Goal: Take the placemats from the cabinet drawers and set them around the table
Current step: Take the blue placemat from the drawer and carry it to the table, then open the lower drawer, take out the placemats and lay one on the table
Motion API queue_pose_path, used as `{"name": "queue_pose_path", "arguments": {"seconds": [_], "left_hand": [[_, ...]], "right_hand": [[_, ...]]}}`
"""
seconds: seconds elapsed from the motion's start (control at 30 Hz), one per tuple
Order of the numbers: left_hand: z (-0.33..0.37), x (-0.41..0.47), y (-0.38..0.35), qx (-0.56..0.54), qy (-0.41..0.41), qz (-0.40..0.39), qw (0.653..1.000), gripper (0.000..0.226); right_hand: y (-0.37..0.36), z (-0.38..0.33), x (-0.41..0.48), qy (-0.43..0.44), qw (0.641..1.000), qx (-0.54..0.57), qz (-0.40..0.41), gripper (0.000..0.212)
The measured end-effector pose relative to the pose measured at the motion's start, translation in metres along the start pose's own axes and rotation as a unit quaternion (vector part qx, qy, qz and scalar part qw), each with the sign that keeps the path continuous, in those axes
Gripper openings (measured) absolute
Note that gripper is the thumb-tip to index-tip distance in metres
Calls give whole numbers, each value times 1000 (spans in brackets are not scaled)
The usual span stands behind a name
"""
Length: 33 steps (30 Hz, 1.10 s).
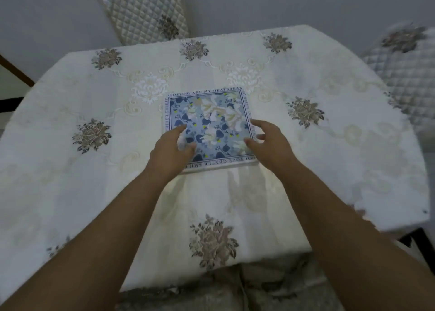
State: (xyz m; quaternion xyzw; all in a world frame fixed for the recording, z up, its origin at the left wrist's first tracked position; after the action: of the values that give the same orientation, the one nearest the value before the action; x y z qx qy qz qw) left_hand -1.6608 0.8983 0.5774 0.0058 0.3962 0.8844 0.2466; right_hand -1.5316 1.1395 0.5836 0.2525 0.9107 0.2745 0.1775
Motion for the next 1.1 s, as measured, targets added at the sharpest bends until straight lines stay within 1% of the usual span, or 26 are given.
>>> {"name": "queue_pose_path", "arguments": {"seconds": [0.1,0.23,0.33,0.4,0.5,0.57,0.63,0.73,0.83,0.97,1.1], "left_hand": [[41,-43,8,-19,-45,-29,998,61],[87,-103,23,34,-113,-60,991,67],[111,-138,37,95,-159,-64,981,73],[127,-160,39,105,-191,-75,973,74],[149,-200,28,102,-257,-119,954,74],[159,-230,20,101,-305,-150,935,75],[167,-263,12,104,-350,-189,912,75],[178,-320,3,111,-420,-247,866,75],[203,-387,-5,105,-491,-284,817,74],[237,-495,-29,81,-571,-333,746,64],[252,-620,-63,87,-635,-390,661,65]], "right_hand": [[26,-10,-52,11,1000,25,14,60],[61,-18,-127,13,1000,7,19,75],[93,-23,-184,20,996,-64,63,82],[110,-26,-225,16,989,-115,88,85],[128,-29,-296,-17,981,-146,127,86],[137,-31,-351,-50,971,-157,176,84],[139,-32,-412,-91,955,-167,229,82],[132,-39,-501,-143,931,-157,296,77],[127,-35,-592,-227,902,-137,341,79],[133,-34,-719,-311,842,-149,415,80],[123,-25,-850,-389,773,-132,483,79]]}}
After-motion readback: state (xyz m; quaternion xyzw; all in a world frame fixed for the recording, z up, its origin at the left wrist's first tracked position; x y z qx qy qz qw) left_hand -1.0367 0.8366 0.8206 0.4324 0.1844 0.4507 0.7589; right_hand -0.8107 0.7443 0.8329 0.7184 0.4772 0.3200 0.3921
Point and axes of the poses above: each hand's wrist, its own x-axis towards the middle knuckle, its own y-axis out of the back of the hand, z = x × y, the point moved 9 cm from there along x, towards the middle knuckle
